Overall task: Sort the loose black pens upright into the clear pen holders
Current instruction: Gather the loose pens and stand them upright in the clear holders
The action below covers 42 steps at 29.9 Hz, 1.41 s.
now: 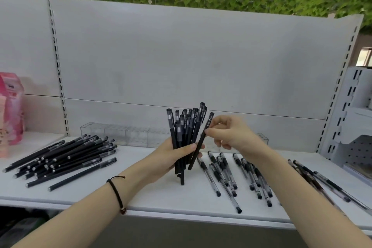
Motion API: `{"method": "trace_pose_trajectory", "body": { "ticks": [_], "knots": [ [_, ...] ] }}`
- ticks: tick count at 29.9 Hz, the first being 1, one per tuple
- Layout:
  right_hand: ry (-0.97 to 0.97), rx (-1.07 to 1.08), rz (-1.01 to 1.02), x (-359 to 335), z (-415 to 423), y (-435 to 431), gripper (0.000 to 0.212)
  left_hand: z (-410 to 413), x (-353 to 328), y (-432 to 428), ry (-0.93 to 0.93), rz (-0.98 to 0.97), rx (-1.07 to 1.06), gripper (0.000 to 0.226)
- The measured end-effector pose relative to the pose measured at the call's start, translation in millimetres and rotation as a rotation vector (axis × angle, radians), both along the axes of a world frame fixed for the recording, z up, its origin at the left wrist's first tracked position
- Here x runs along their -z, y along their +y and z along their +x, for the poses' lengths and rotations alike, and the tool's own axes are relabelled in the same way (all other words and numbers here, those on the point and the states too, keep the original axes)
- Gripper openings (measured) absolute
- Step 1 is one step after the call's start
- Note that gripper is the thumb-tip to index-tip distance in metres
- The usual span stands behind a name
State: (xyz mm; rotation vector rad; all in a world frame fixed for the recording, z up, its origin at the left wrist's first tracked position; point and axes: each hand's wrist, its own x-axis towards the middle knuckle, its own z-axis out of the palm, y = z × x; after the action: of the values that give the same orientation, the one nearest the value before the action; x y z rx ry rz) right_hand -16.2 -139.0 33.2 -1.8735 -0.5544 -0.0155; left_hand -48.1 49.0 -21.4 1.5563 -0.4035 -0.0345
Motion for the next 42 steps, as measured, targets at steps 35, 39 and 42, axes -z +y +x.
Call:
{"method": "trace_pose_trajectory", "body": {
  "ticks": [35,39,42],
  "knots": [
    [-0.323,-0.051,-0.761,51.7,-0.6,120.7,0.010,-1.0,7.3,176.4,-0.087,1.509,-0.683,0.059],
    [-0.320,-0.012,-0.825,53.3,-2.8,122.9,0.017,-1.6,9.9,175.1,-0.194,1.639,-0.798,0.044],
    [-0.324,0.005,-0.847,55.4,-4.1,126.1,0.017,-2.9,12.2,174.7,-0.249,1.681,-0.838,0.041]
  ]
}}
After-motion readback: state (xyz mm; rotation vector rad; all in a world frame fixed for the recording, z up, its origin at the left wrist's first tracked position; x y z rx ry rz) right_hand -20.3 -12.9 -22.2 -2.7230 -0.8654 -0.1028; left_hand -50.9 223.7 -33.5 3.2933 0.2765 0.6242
